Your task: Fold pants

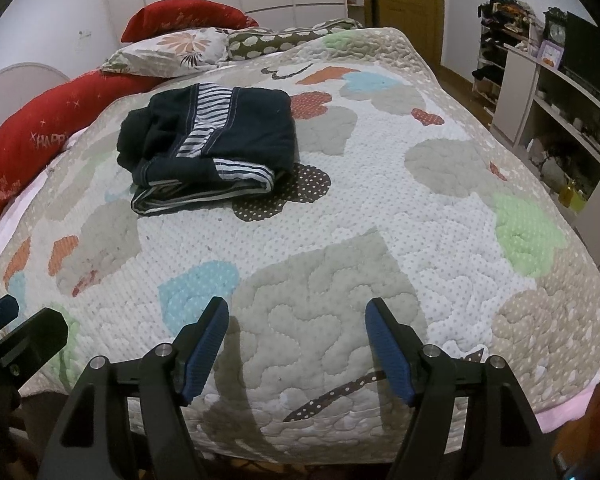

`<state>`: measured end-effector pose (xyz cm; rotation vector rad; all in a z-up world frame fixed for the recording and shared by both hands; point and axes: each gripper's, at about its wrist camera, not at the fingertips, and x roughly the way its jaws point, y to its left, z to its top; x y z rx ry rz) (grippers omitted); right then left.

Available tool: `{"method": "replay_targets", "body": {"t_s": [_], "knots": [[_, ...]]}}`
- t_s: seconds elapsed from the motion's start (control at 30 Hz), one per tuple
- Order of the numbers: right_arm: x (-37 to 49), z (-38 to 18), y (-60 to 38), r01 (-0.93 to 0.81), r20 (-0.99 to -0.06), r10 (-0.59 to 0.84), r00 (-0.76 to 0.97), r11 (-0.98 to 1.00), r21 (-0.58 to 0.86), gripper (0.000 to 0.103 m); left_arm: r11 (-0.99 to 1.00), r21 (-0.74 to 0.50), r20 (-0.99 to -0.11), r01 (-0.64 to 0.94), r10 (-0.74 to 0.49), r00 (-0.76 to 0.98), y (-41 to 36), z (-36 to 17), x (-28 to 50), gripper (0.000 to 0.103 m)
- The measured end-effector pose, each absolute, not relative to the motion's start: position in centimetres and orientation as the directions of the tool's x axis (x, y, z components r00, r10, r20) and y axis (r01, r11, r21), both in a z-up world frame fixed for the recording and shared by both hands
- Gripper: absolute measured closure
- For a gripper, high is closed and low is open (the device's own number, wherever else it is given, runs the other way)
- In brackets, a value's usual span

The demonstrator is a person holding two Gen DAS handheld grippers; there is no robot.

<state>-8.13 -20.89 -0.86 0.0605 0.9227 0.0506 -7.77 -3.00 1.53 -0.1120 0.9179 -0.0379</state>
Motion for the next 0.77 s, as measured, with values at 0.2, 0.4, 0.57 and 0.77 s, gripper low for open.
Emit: {"method": "replay_targets", "body": {"t_s": [0.2, 0.4, 0.57, 0.77], "knots": [[-8.12, -0.94, -20.76, -0.021, -0.797, 0.061, 0.601, 0.998, 0.06, 0.027, 0.992, -0.122, -0.795, -0.017, -0.088, 0.6, -2.84, 1.3, -7.68, 0.0], [-8.11, -0.99, -20.67, -0.023, -0.797, 0.057, 0.602, 0.998, 0.054, 0.027, 0.991, -0.13, -0.801, -0.02, -0.094, 0.591, -2.72, 1.05, -7.63, 0.0], [-8.13, -1.01, -20.62, -0.023, -0.796, 0.056, 0.602, 0.998, 0.052, 0.026, 0.99, -0.137, -0.808, -0.024, -0.098, 0.581, -2.58, 0.75, -7.47, 0.0], [-8.11, -1.12, -20.39, -0.034, -0.797, 0.059, 0.601, 0.998, 0.048, 0.025, 0.99, -0.14, -0.813, -0.027, -0.1, 0.573, -2.49, 0.51, -7.4, 0.0]]}}
